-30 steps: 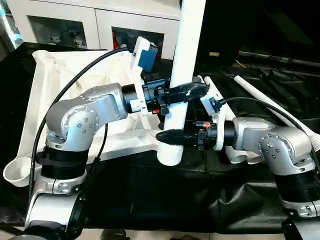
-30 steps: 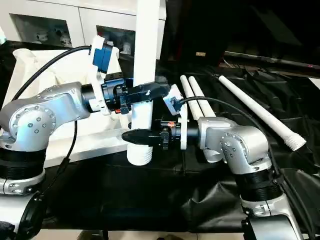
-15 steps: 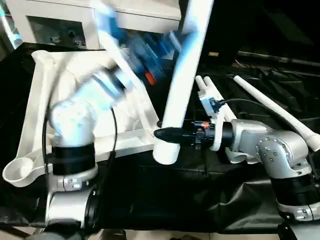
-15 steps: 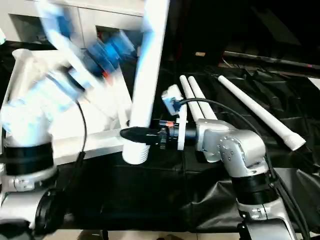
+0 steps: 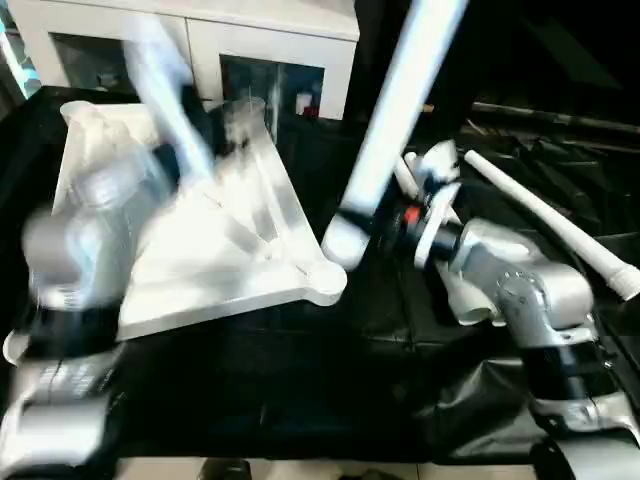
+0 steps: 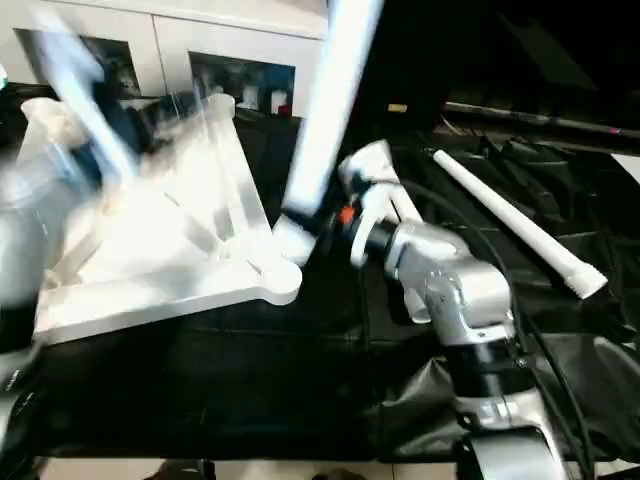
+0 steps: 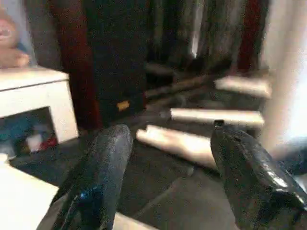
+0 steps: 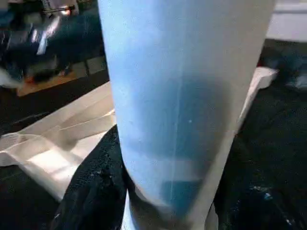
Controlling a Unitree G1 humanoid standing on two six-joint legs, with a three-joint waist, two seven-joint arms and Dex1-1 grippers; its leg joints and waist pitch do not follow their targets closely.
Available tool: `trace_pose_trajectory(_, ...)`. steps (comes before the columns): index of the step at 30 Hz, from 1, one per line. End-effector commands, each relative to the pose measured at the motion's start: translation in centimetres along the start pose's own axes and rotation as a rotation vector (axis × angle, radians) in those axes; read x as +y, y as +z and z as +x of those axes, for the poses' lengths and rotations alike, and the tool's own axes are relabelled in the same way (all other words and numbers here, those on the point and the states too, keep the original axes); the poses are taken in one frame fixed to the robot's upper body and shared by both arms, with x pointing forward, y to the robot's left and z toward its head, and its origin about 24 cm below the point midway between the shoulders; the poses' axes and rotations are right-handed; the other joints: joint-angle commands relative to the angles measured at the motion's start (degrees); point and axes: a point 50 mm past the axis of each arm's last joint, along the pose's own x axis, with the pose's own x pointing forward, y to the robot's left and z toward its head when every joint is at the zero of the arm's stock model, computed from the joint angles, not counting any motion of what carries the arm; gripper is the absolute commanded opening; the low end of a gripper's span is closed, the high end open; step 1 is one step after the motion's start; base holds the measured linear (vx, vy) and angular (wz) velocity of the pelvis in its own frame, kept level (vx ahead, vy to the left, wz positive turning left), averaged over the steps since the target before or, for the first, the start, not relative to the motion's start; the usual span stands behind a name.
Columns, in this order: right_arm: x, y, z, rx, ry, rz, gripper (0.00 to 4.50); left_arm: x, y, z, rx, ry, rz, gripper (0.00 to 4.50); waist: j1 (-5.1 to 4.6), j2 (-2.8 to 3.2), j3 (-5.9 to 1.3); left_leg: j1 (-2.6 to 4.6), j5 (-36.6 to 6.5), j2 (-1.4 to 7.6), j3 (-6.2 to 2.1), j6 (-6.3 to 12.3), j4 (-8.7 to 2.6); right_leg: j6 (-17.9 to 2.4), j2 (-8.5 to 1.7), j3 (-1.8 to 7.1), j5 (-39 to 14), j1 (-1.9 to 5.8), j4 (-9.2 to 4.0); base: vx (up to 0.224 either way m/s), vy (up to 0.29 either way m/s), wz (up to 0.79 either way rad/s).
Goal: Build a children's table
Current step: Pick table leg
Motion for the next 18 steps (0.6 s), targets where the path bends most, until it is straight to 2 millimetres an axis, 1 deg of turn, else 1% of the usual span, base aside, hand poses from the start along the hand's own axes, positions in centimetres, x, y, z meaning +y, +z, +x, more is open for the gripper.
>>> trace_pose_trajectory(1,-1.0,-0.3,-0.2,0.002,-0.073,0.005,1.93,-2.6,-3.5,0.2,0.176,-0.231,0.114,3.06,-0.43,0.34,-4.13,1.35,-10.15,1.19,0.08,-3.35,-4.11,-6.18,-3.75,2.63,-12.03,2.37,-4.02,0.0,0.0,0.0)
trace_pose_trajectory(2,-1.1,-0.4,-0.2,0.005,-0.076,0.006,1.93,-2.8,-3.8,0.1,0.188,-0.246,0.115,3.06,-0.33,0.35,-4.06,1.37,-10.02,1.14,-0.05,-3.02,-4.14,-5.93,-3.93,2.62,-12.8,2.26,-4.32,0.0,0.0,0.0)
trace_pose_trajectory(3,-1.3,-1.2,0.0,0.027,-0.096,0.007,1.93,-3.5,-5.3,0.1,0.257,-0.323,0.129,3.06,-0.77,0.34,-4.07,1.26,-10.76,1.11,0.07,-3.46,-4.31,-5.75,-3.84,2.7,-13.7,2.32,-4.1,0.0,0.0,0.0)
trace_pose_trajectory(4,-1.3,-1.2,0.0,0.027,-0.096,0.007,1.93,-3.5,-5.3,0.1,0.257,-0.323,0.129,3.06,-0.71,0.36,-4.08,1.34,-11.07,1.1,0.07,-3.44,-4.24,-5.53,-3.9,2.72,-14.32,2.14,-4.38,0.0,0.0,0.0)
trace_pose_trajectory(5,-1.5,-1.6,0.1,0.026,-0.11,0.009,1.93,-3.6,-6.1,0.2,0.289,-0.344,0.126,3.06,-0.76,0.73,-4.24,1.54,-12.08,1.14,0.13,-4.23,-4.21,-6.09,-3.98,2.82,-13.99,2.07,-4.2,0.0,0.0,0.0)
trace_pose_trajectory(6,-1.6,-1.9,0.0,0.019,-0.118,0.017,1.93,-3.8,-6.7,0.2,0.311,-0.384,0.102,3.06,-0.78,0.65,-4.25,1.58,-12.28,1.14,0.17,-4.29,-4.21,-6.23,-3.97,2.82,-13.8,2.0,-4.3,0.0,0.0,0.0)
trace_pose_trajectory(8,-1.7,-2.2,-0.1,0.022,-0.123,0.021,1.93,-3.9,-7.5,0.0,0.343,-0.427,0.06,3.06,-0.74,0.44,-4.18,1.6,-13.43,1.18,0.09,-4.43,-4.27,-6.84,-4.08,2.77,-14.21,2.12,-4.29,0.0,0.0,0.0)
trace_pose_trajectory(9,-1.7,-2.5,-0.2,0.033,-0.126,0.008,1.93,-3.8,-8.1,-0.1,0.377,-0.443,0.082,3.06,-0.75,1.12,-4.05,1.72,-14.45,1.15,0.05,-4.46,-4.39,-6.94,-3.95,2.8,-14.35,1.95,-4.66,0.0,0.0,0.0)
trace_pose_trajectory(10,-1.7,-2.5,-0.2,0.033,-0.126,0.008,1.93,-3.8,-8.1,-0.1,0.377,-0.443,0.082,3.06,-0.75,1.12,-4.05,1.72,-14.45,1.15,0.05,-4.46,-4.39,-6.94,-3.95,2.8,-14.35,1.95,-4.66,0.0,0.0,0.0)
trace_pose_trajectory(11,-1.7,-2.8,-0.4,0.052,-0.131,-0.015,1.93,-3.4,-9.0,-0.2,0.437,-0.448,0.101,3.06,-0.7,0.85,-4.05,1.74,-14.96,1.08,0.04,-4.34,-4.36,-6.8,-3.9,2.8,-14.94,1.99,-4.66,0.0,0.0,0.0)
trace_pose_trajectory(12,-1.6,-3.0,-0.4,0.055,-0.132,-0.019,1.93,-3.3,-9.3,-0.3,0.456,-0.456,0.109,3.06,-0.56,1.45,-4.05,1.91,-15.47,1.08,-0.01,-4.55,-4.32,-6.73,-3.98,2.85,-15.16,1.91,-4.54,0.0,0.0,0.0)
trace_pose_trajectory(13,-1.7,-3.0,-0.5,0.053,-0.137,-0.016,1.93,-3.1,-9.4,-0.3,0.465,-0.453,0.108,3.06,-0.81,1.08,-4.09,1.65,-15.54,1.08,-0.11,-4.62,-4.43,-6.7,-4.0,2.81,-15.36,2.22,-4.53,0.0,0.0,0.0)
trace_pose_trajectory(14,-1.7,-3.1,-0.6,0.05,-0.144,-0.012,1.93,-2.7,-9.6,-0.3,0.476,-0.447,0.096,2.89,-0.74,1.48,-4.17,1.83,-15.76,1.16,-0.16,-4.8,-4.43,-7.13,-4.01,2.79,-14.69,2.1,-4.52,0.0,0.0,0.0)
trace_pose_trajectory(15,-1.7,-3.1,-0.6,0.05,-0.144,-0.012,1.93,-2.7,-9.6,-0.3,0.476,-0.447,0.096,2.89,-0.8,1.33,-4.19,1.78,-15.77,1.14,-0.16,-4.8,-4.39,-7.41,-3.97,2.77,-14.29,2.14,-4.41,0.0,0.0,0.0)
trace_pose_trajectory(16,-1.7,-3.1,-0.7,0.049,-0.147,-0.012,1.93,-2.6,-9.6,-0.4,0.485,-0.446,0.104,2.79,-0.68,1.66,-4.28,1.81,-15.67,1.14,-0.24,-4.79,-4.39,-8.0,-4.0,2.75,-13.49,2.19,-4.24,0.0,0.0,0.0)
trace_pose_trajectory(17,-1.7,-3.1,-0.7,0.047,-0.151,-0.013,1.93,-2.5,-9.7,-0.4,0.497,-0.447,0.111,2.72,-0.76,1.47,-4.29,1.79,-15.56,1.19,-0.19,-4.67,-4.37,-8.5,-4.0,2.76,-12.58,2.22,-4.23,0.0,0.0,0.0)
trace_pose_trajectory(18,-1.7,-3.2,-0.8,0.046,-0.158,-0.017,1.93,-2.2,-9.9,-0.7,0.532,-0.44,0.117,2.69,-0.63,2.37,-4.27,1.93,-15.88,1.15,-0.25,-4.8,-4.37,-8.73,-4.03,2.78,-12.4,2.14,-4.16,0.0,0.0,0.0)
